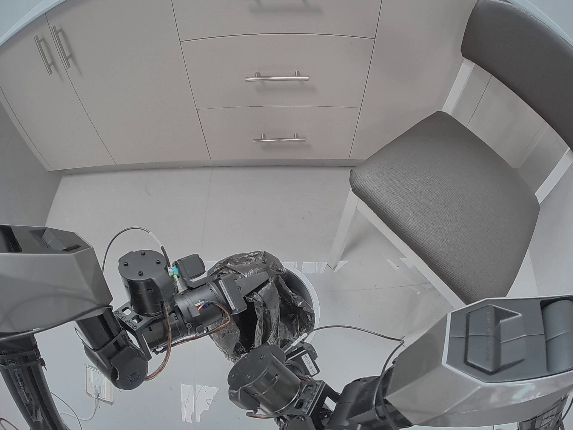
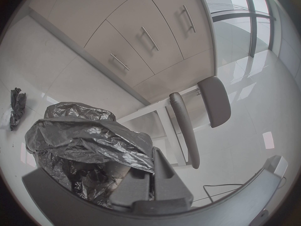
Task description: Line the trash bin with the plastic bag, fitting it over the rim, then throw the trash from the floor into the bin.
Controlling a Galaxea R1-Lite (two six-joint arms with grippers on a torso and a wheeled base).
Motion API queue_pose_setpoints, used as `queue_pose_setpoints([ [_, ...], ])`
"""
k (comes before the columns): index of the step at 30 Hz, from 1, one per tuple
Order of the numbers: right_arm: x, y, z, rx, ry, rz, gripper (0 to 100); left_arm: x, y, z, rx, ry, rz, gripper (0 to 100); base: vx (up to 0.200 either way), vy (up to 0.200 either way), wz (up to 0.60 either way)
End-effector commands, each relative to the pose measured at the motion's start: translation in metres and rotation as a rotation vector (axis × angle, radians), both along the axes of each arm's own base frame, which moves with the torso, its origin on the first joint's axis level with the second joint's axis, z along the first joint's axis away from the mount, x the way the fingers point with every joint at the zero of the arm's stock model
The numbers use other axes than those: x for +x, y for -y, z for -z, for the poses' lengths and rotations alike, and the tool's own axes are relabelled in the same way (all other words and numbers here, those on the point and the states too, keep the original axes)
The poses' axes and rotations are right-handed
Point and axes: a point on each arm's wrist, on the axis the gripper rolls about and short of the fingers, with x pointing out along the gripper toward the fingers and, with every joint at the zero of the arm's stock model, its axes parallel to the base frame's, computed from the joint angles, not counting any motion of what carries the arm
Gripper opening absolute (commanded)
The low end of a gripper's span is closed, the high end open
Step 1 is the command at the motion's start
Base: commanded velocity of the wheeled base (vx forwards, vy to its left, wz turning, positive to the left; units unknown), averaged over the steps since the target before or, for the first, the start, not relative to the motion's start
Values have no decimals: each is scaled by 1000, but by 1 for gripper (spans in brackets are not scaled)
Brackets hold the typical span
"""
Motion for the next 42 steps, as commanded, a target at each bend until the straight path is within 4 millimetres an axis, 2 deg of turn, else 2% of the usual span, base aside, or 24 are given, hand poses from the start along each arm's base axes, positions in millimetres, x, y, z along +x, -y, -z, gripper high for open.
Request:
queue_pose_setpoints([
  [1, 23, -9, 18, -12, 5, 32, 100, 10, 10, 0, -43, -4, 5, 0, 0, 0, 0],
  [3, 35, -10, 20, -1, 12, 58, 100, 14, 11, -3, -62, -4, 4, 0, 0, 0, 0],
  [4, 35, -10, 20, -1, 12, 58, 100, 14, 11, -3, -62, -4, 4, 0, 0, 0, 0],
  [9, 69, -4, 21, 16, 35, 136, 100, 15, 12, -4, -65, 3, 4, 0, 0, 0, 0],
  [14, 83, 4, 21, 5, 62, 208, 100, 17, 11, -1, -62, -4, -1, 0, 0, 0, 0],
  [19, 83, 6, 20, 4, 64, 215, 100, 17, 12, 0, -61, -5, -1, 0, 0, 0, 0],
  [27, 65, 12, 22, -27, 43, 195, 100, 20, 13, 3, -58, -9, -4, 0, 0, 0, 0],
  [35, 63, 17, 16, -9, 40, 207, 100, 22, 13, 6, -56, -13, -8, 0, 0, 0, 0],
  [36, 63, 17, 16, -10, 38, 206, 0, 22, 13, 6, -56, -13, -8, 0, 0, 0, 0],
  [42, 63, 16, 17, -9, 39, 208, 0, 23, 12, 6, -55, -11, -9, 0, 0, 0, 0],
])
